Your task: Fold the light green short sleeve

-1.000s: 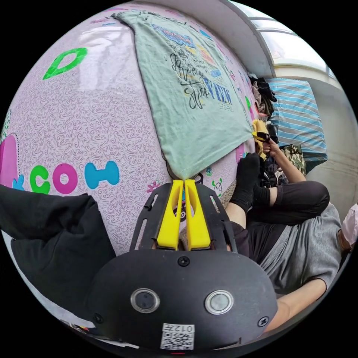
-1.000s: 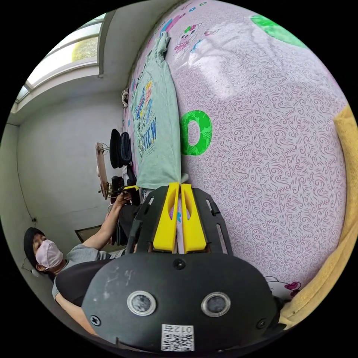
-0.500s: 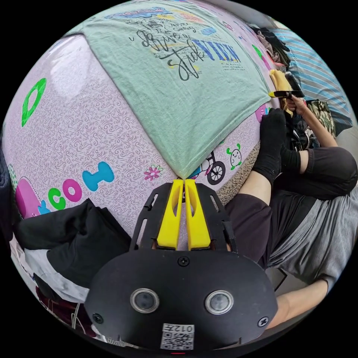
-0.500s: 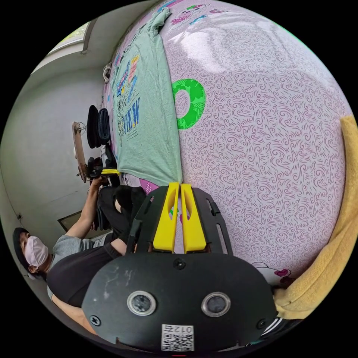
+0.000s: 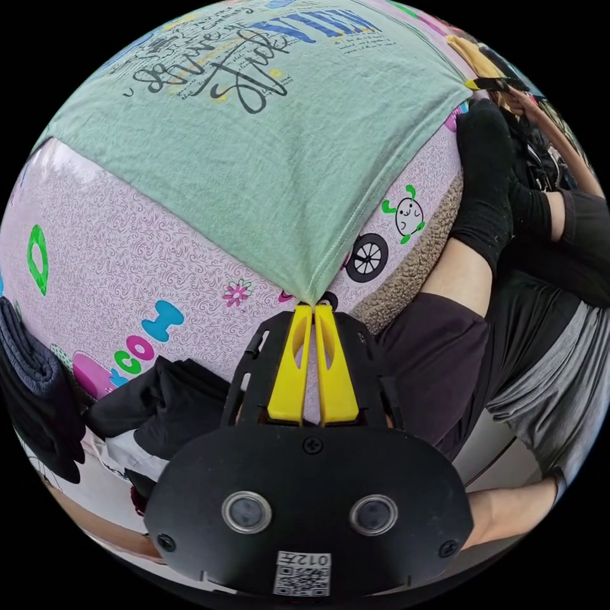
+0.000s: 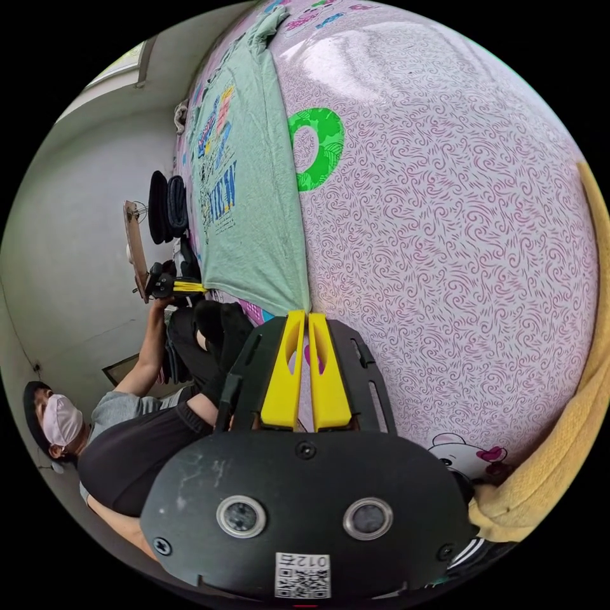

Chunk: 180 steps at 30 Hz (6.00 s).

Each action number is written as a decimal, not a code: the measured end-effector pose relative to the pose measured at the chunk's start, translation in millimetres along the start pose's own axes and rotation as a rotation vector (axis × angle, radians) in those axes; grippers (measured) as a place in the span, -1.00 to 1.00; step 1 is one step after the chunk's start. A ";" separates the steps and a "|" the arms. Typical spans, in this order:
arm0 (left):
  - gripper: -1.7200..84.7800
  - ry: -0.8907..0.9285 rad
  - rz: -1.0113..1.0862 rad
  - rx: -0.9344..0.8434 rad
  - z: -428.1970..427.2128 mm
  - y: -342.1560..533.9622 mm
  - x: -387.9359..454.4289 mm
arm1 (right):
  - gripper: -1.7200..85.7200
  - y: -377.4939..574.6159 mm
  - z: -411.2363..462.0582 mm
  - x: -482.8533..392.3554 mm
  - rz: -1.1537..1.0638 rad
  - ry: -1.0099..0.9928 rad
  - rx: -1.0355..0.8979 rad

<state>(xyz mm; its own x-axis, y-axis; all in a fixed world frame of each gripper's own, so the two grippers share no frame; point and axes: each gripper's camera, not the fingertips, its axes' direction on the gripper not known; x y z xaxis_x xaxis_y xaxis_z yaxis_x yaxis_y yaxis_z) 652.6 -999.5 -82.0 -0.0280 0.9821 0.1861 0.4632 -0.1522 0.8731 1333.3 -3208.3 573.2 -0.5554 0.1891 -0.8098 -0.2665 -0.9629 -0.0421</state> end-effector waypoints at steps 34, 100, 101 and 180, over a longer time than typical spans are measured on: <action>-0.95 0.228 0.116 -0.063 94.4 -8.6 33.1 | -0.97 -27.8 255.6 147.0 0.112 0.025 0.106; -0.88 0.034 -0.276 0.557 195.6 168.6 136.5 | -0.84 25.7 759.3 453.5 -0.125 0.645 0.417; -0.86 0.066 -0.292 0.531 195.0 172.9 121.9 | -0.82 16.8 752.5 477.1 -0.096 0.613 0.398; -0.95 0.405 -0.220 0.335 -18.8 177.3 -73.0 | -0.98 88.3 113.9 10.4 0.075 0.124 0.345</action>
<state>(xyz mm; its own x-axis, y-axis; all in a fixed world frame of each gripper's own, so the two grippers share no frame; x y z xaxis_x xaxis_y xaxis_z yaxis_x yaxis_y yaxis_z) 720.1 -1100.2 67.6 -0.4621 0.8560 0.2316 0.6620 0.1592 0.7324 1214.3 -3269.5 627.8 -0.4894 0.0757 -0.8687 -0.4902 -0.8478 0.2023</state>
